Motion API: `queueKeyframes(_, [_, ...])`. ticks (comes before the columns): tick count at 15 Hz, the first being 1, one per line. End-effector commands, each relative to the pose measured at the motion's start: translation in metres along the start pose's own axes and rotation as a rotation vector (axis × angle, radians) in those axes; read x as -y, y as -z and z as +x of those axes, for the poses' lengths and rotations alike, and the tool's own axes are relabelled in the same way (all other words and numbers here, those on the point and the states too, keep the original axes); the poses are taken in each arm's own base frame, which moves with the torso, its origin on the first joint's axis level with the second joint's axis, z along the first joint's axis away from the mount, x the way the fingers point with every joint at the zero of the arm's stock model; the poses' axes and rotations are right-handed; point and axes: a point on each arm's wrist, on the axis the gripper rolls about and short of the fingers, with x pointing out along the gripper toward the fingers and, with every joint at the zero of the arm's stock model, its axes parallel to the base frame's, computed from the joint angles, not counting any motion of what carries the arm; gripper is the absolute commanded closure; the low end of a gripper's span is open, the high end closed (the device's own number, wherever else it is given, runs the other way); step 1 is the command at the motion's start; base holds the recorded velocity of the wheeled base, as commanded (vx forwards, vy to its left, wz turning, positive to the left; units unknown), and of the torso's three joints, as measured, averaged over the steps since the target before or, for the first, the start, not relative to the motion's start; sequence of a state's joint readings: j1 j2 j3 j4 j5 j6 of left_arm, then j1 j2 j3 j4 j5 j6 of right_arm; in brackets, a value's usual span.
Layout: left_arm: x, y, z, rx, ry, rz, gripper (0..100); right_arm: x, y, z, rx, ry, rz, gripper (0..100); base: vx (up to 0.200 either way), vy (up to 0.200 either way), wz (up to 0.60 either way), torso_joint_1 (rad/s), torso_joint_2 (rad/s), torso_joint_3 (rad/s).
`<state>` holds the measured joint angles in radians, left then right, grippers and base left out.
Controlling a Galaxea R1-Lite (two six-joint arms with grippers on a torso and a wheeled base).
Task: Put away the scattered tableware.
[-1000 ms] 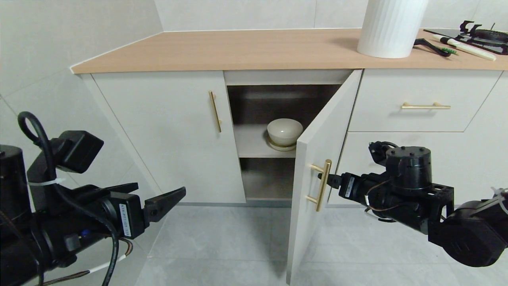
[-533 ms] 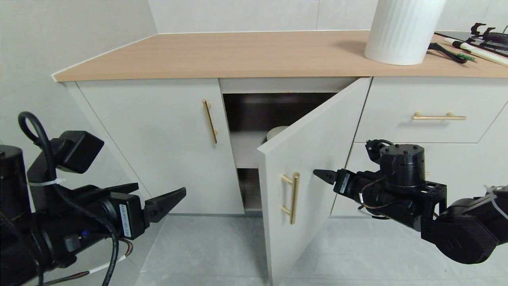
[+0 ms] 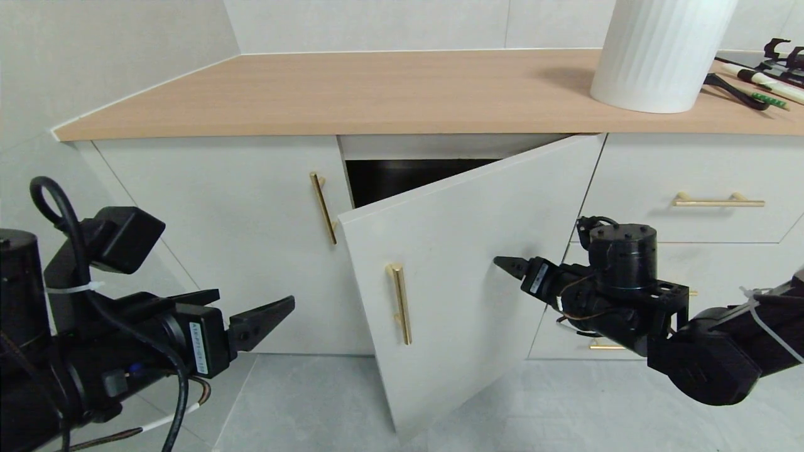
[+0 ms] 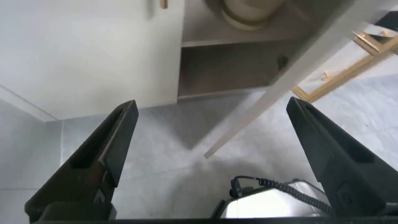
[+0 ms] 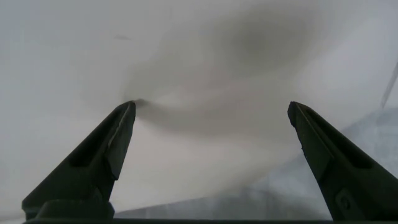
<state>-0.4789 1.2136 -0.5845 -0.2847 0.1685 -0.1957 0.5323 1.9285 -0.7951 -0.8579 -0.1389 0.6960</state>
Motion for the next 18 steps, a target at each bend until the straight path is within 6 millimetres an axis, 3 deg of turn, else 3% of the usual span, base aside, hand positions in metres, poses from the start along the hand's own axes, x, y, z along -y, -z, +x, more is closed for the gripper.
queueKeyframes(1, [0.0,0.0,0.0,-0.001,-0.001,-0.001,0,0.0,0.0,0.014,0.039,0.032,0.024,0,0.0,0.0,0.0,0.0,0.0,0.0])
queueKeyframes(9, [0.0,0.001,0.001,-0.007,0.0,0.0,0,0.012,-0.008,0.046,0.186,0.195,0.04,0,0.0,0.0,0.0,0.0,0.0,0.0])
queueKeyframes(18, [0.0,0.003,0.004,-0.02,-0.003,0.003,0,0.029,-0.016,0.067,0.258,0.345,0.035,0,0.0,0.0,0.0,0.0,0.0,0.0])
